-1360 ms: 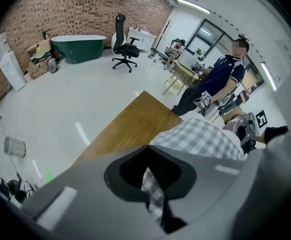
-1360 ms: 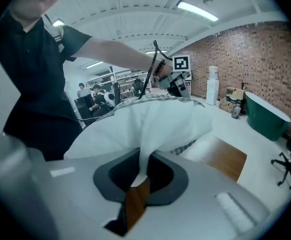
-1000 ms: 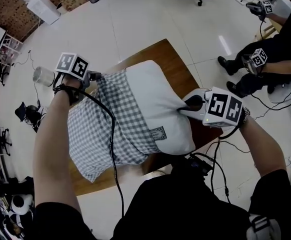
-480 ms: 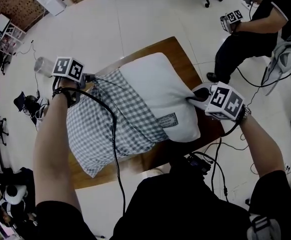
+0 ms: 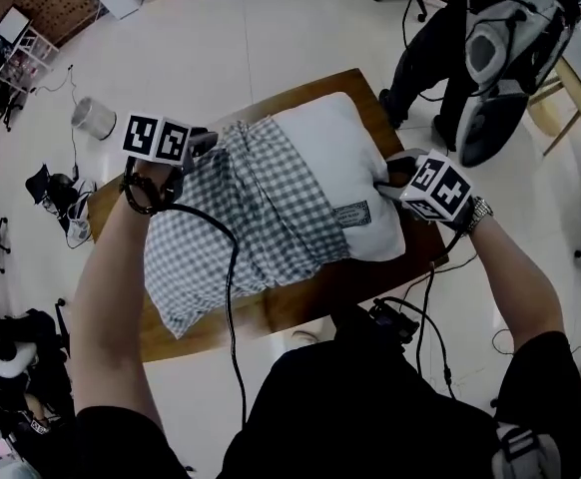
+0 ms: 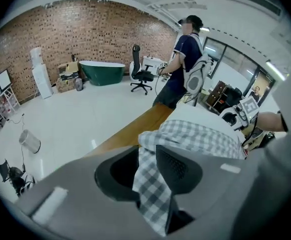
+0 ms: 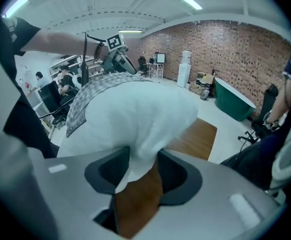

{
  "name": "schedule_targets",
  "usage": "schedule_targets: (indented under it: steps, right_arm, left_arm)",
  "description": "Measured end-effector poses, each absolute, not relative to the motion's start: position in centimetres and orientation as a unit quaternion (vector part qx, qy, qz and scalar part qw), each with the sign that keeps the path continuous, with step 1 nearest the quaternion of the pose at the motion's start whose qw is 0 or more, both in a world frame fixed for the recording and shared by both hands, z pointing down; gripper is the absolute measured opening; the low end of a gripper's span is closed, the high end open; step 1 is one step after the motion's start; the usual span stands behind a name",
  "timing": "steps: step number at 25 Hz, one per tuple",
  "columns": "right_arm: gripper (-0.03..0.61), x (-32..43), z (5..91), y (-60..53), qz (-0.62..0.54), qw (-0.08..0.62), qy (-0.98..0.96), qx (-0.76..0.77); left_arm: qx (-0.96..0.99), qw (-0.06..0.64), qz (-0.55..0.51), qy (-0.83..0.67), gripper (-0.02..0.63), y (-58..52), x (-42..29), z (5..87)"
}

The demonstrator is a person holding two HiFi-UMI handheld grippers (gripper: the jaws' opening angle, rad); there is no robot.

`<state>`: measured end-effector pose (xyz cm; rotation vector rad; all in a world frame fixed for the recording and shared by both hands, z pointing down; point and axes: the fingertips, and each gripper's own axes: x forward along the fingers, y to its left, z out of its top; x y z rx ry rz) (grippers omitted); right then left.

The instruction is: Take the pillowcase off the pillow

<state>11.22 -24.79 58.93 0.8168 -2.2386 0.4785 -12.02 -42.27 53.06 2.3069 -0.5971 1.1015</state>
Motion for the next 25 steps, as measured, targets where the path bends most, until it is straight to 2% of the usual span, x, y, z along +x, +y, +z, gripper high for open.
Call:
schedule_targets:
  steps: [11,25]
  right_arm:
    - [0.209,8.9,54.4,-20.2,0.14,0.336,-0.855,0.37]
    - [0.296,2.7,53.0,-12.1,0.08,0.378,-0.834,0.395]
  left_arm:
    - [0.892,0.221,0.32,-0.23,0.14,-32.4,-14.9,47.4]
    - [0.922,0.221,0.217,-0.231,0.279,-15.7,-16.2,46.2]
